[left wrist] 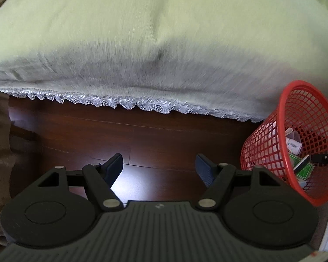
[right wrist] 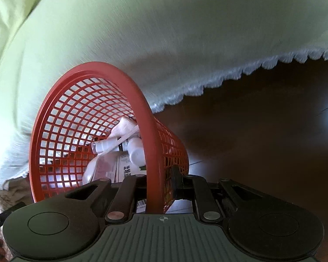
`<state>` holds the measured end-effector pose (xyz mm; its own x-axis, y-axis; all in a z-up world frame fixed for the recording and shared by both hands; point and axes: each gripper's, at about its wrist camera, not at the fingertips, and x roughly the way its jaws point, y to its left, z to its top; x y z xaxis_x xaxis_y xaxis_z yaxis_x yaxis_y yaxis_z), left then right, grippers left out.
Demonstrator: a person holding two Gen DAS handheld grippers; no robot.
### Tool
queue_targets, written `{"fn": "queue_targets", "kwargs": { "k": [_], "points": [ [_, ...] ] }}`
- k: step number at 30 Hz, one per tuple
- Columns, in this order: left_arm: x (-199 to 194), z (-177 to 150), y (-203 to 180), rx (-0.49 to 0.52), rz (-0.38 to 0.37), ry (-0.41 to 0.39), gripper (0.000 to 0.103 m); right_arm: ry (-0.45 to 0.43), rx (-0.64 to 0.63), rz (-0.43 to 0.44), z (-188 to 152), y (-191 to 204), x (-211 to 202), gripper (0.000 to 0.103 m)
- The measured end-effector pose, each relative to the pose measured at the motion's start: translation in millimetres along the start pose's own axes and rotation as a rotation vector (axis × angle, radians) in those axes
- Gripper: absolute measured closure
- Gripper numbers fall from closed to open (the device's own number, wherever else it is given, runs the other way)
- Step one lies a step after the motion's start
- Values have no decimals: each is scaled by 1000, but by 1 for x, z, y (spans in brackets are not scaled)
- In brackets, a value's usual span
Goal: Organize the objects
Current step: 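Lower the red basket onto the floor with the right tool and release it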
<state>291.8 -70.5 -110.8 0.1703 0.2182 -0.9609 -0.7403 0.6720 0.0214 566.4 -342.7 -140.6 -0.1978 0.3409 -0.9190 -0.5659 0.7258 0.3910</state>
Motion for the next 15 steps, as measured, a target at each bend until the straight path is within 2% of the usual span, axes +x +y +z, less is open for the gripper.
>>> {"fn": "queue_targets", "kwargs": {
  "k": [4, 15],
  "points": [
    [34, -16, 10, 2, 18, 12, 34, 0, 0, -13, -9, -17, 42, 94],
    [89, -51, 25, -9, 55, 23, 34, 27, -36, -30, -16, -54, 141, 94]
  ]
}}
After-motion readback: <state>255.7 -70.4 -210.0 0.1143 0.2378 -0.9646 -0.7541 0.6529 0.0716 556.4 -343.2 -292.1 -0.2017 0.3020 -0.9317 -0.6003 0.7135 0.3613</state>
